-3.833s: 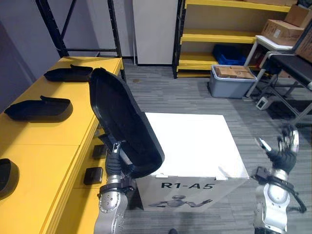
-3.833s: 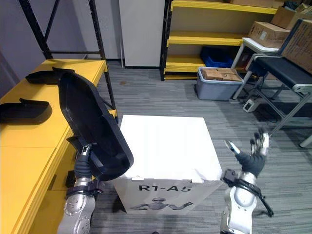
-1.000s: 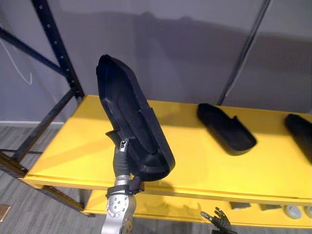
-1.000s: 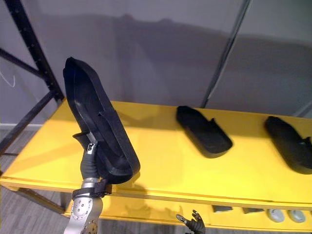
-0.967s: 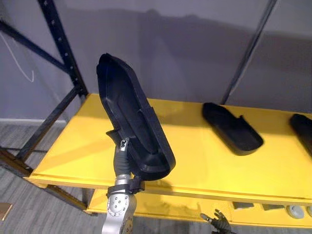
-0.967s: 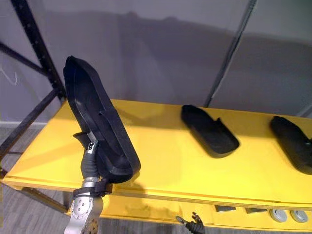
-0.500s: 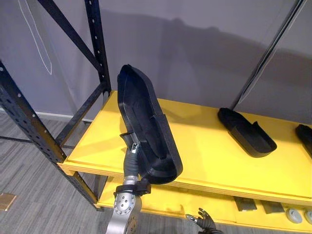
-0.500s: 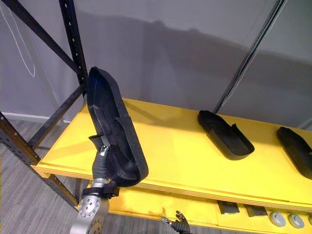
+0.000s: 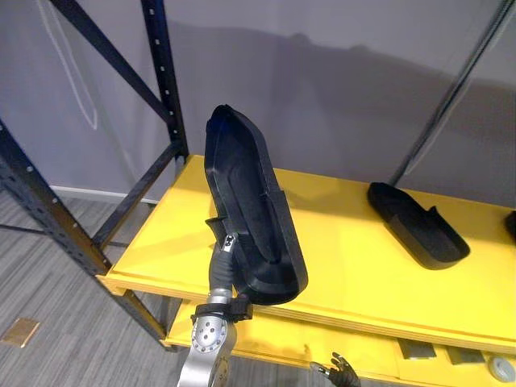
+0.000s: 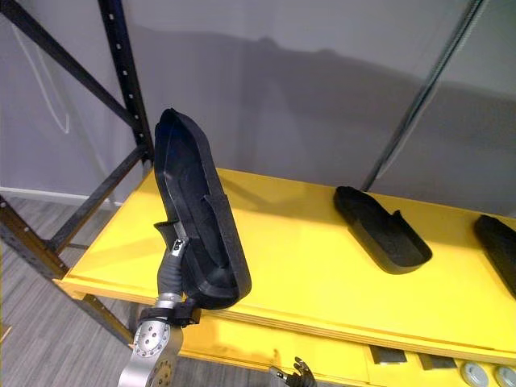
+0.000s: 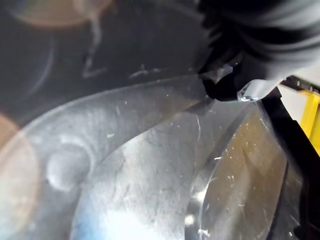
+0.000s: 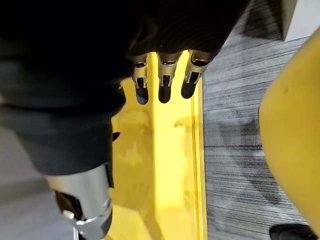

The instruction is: Walk over and take plastic housings, then place them on the shelf

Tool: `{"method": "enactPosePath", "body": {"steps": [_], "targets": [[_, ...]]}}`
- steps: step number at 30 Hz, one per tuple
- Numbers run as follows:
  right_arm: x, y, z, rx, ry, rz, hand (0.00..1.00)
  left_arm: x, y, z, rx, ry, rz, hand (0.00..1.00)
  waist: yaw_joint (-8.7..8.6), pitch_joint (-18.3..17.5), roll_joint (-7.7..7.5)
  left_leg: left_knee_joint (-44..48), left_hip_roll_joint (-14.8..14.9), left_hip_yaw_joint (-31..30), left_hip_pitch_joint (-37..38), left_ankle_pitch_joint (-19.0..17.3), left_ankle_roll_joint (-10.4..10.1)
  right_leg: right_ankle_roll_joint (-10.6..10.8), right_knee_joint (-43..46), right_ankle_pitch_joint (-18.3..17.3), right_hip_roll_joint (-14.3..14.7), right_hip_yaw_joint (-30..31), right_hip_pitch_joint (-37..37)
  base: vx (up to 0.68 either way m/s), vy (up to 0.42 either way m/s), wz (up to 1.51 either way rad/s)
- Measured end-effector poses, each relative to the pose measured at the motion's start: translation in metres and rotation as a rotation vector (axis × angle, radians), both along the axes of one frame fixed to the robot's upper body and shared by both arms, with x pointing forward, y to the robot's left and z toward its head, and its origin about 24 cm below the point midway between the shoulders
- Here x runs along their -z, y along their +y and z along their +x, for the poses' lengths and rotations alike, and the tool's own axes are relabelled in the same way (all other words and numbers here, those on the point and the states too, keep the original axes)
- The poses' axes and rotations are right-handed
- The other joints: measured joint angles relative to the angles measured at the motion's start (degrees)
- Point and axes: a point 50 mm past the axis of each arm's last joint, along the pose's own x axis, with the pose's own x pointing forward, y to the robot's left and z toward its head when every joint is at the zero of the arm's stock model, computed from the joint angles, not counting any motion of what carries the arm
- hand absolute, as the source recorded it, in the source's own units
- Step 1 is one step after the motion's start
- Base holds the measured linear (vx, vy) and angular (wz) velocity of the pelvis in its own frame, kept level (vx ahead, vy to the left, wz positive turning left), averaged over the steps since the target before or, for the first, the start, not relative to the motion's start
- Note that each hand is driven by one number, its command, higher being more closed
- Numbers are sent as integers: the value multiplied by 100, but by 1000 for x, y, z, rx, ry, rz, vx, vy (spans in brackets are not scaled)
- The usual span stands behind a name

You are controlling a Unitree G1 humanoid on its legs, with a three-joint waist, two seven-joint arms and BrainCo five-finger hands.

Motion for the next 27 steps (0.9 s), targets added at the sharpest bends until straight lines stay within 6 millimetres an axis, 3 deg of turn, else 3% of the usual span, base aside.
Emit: {"method": "enactPosePath", "body": {"steps": [8,10,17,23,24,27], "targets": [[4,-2,-7,-46,36,7,0,-5,28,56,-55,17,174,100,-32,-148,50,-570,-68,64,85,430,-12,-45,-338,251,-25,30,-45,-114,-9,-3],[5,-3,-5,-67,35,9,0,-3,37,68,-88,51,240,100,-112,-159,70,-756,-91,37,42,587,-30,-55,-484,257,-27,67,-77,-182,-52,2],[5,-14,0,-86,37,-11,0,30,59,93,-146,280,369,100,-347,-196,195,-2058,-177,59,471,1436,-78,-58,-655,448,-21,16,-252,-158,-34,2],[7,-13,-1,-92,51,-1,0,39,88,104,-187,398,506,100,-368,-199,169,-2174,-207,68,483,1515,-78,-39,-792,507,-23,97,-245,-12,8,-1],[7,-13,0,-95,53,0,0,40,96,106,-200,425,525,0,-380,-189,158,-2173,-212,75,482,1513,-80,-38,-807,508,-23,113,-246,38,11,-3],[8,-13,3,-105,56,5,0,32,107,116,-225,432,566,0,-417,-135,146,-2172,-214,71,479,1501,-90,-35,-830,513,-15,137,-246,39,3,-2]]}}
